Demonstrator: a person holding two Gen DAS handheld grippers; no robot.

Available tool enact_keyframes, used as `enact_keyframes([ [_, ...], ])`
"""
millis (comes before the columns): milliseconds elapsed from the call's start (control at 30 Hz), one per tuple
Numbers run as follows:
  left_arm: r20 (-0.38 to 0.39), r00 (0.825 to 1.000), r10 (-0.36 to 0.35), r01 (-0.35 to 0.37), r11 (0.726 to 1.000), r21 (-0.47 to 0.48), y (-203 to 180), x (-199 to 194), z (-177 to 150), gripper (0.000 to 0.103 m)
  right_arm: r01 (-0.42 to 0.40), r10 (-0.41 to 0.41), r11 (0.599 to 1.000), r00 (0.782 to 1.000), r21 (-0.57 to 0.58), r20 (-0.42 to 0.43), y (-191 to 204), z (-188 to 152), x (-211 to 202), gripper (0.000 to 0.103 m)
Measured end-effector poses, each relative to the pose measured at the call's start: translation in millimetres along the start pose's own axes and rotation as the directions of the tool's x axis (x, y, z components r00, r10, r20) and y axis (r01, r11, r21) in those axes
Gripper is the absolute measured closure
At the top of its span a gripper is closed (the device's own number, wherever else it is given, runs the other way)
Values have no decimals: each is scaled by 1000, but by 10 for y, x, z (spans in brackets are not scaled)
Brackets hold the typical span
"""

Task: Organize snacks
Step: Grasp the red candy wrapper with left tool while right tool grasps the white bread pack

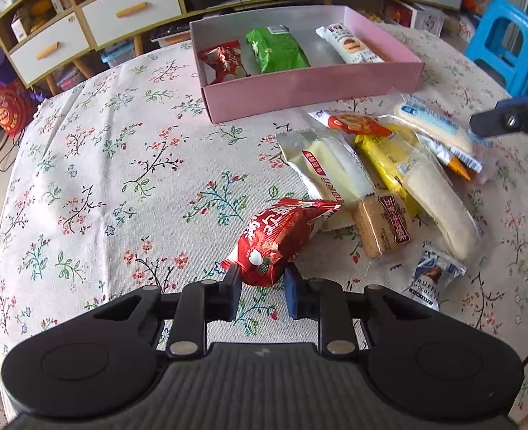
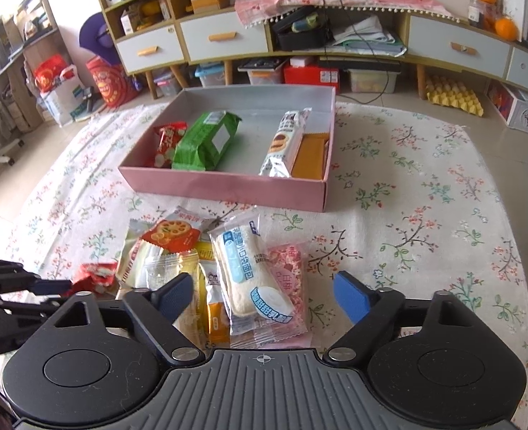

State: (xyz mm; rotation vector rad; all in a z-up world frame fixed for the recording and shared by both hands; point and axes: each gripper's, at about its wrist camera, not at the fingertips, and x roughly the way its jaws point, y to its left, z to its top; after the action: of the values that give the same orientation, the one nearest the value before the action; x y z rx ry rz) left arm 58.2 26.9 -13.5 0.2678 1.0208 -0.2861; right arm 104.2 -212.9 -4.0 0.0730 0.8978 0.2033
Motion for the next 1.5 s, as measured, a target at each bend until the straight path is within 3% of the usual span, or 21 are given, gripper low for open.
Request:
enact_keyframes([
  [100, -3, 1000, -7, 7, 1000, -14, 13, 8, -2, 81, 6, -6, 1000, 1000, -19, -20, 27, 2, 97, 33],
  [267, -25, 1000, 3, -2, 999, 44, -79, 55, -34, 75, 12, -12, 1000, 1000, -20, -25, 32, 26, 174, 34],
  [333, -14, 1000, 26, -25, 997, 67, -115, 54, -23, 55, 13, -13, 1000, 1000, -17, -26, 36, 33, 179, 34],
  [400, 0, 999, 33, -32, 997, 76, -130, 54, -8, 43, 10, -11, 1000, 1000, -20, -23, 42, 35, 172, 34],
  [600, 31, 998, 60, -63, 991, 115, -201, 109, 82, 40, 10, -10, 1000, 1000, -19, -21, 57, 55, 188, 34],
  [700, 44, 995, 85, -90, 986, 140, -247, 187, 128, 40, 8, -8, 1000, 1000, -24, -22, 78, 67, 204, 34],
  [800, 43, 999, 34, -39, 990, 137, -249, 202, 167, 65, 7, -8, 999, 1000, -36, -25, 105, 75, 230, 34],
  [833, 37, 999, 37, -42, 991, 124, -243, 196, 171, 67, 7, -8, 999, 1000, -38, -26, 110, 73, 239, 34],
  [933, 33, 998, 55, -59, 990, 129, -238, 161, 129, 68, 13, -14, 999, 999, -37, -31, 107, 74, 264, 34],
  [1067, 26, 999, 38, -40, 997, 64, -148, 103, 106, 69, 18, -19, 999, 999, -37, -32, 95, 86, 286, 34],
  [1267, 39, 999, 27, -28, 999, 26, -101, 46, 100, 69, 8, -15, 994, 998, -108, -64, 217, 34, 408, 62],
  [1367, 35, 999, 25, -25, 999, 23, -109, 61, 103, 69, 23, -32, 986, 998, -167, -54, 322, 0, 402, 67],
  [1500, 40, 999, 17, -17, 1000, -2, -78, 40, 100, 69, -7, 2, 994, 999, -105, -47, 262, 21, 320, 70],
])
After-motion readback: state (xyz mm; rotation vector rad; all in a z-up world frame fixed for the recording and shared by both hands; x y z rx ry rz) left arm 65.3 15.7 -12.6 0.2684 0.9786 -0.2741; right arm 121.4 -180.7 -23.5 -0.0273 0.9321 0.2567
